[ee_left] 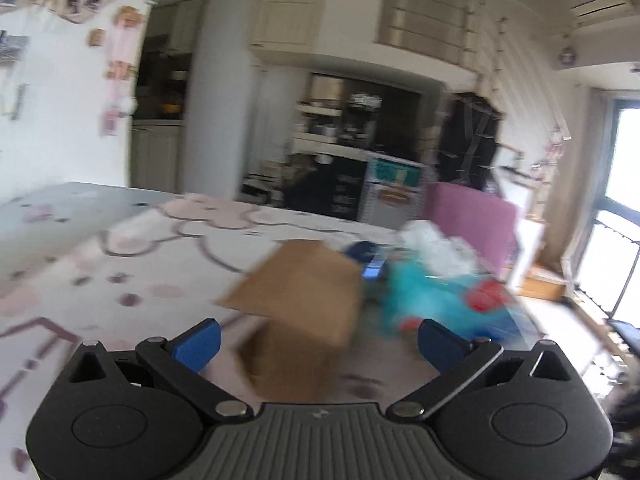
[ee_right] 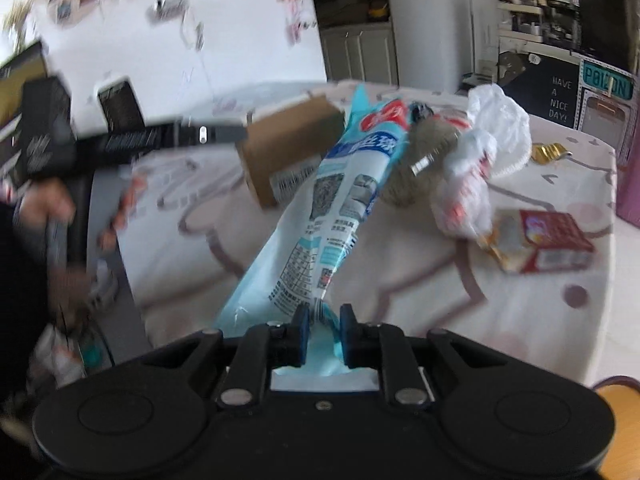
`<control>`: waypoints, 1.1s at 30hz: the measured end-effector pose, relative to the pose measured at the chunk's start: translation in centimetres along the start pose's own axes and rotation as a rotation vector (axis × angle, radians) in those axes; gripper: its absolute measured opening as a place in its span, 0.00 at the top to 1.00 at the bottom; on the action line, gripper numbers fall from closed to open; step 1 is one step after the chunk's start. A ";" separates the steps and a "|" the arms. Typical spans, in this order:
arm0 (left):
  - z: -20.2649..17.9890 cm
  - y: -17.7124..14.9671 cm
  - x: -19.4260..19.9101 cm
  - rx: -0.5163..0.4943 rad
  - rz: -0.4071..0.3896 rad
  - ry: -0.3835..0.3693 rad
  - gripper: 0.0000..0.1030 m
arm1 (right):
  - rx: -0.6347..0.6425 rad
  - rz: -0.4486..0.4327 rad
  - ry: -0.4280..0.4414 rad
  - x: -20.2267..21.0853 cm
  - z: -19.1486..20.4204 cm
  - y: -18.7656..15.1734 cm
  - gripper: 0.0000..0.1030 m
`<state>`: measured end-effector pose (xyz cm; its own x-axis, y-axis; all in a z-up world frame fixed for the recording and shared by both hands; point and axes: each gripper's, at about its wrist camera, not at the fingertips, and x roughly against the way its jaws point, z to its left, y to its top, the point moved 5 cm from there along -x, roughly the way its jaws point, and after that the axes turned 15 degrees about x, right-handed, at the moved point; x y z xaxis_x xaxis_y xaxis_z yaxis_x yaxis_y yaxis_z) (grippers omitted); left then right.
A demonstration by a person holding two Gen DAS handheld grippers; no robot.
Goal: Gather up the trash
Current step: 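Grasp the blue-and-white snack bag with the right tool while the left tool grasps the cardboard box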
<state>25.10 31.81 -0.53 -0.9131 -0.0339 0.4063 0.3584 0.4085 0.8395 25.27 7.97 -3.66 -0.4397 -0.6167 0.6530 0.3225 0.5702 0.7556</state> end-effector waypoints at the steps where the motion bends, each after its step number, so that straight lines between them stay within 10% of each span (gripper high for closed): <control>1: 0.6 0.2 -0.4 -0.013 -0.005 0.019 0.00 | 0.008 0.015 -0.004 0.3 -0.1 -0.5 0.84; 8: 2.0 -0.2 -4.8 -0.062 0.084 0.014 0.01 | -0.033 0.063 -0.067 2.3 -2.1 -2.5 0.82; 11: 1.3 -0.9 -5.9 -0.090 0.079 0.028 0.18 | -0.092 0.055 -0.116 3.0 -2.6 -2.9 0.77; 21: -0.9 -2.5 -5.5 -0.110 0.040 0.059 0.44 | -0.387 -0.092 -0.274 3.2 -1.5 -3.2 0.19; 33: -2.5 -4.6 -1.8 -0.060 0.042 0.089 0.46 | -0.393 -0.147 -0.328 3.5 1.5 -0.6 0.14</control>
<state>25.60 27.72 -4.26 -0.8771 -0.0995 0.4699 0.4095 0.3562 0.8399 22.24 6.29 -1.95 -0.7230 -0.4366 0.5354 0.4997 0.2048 0.8417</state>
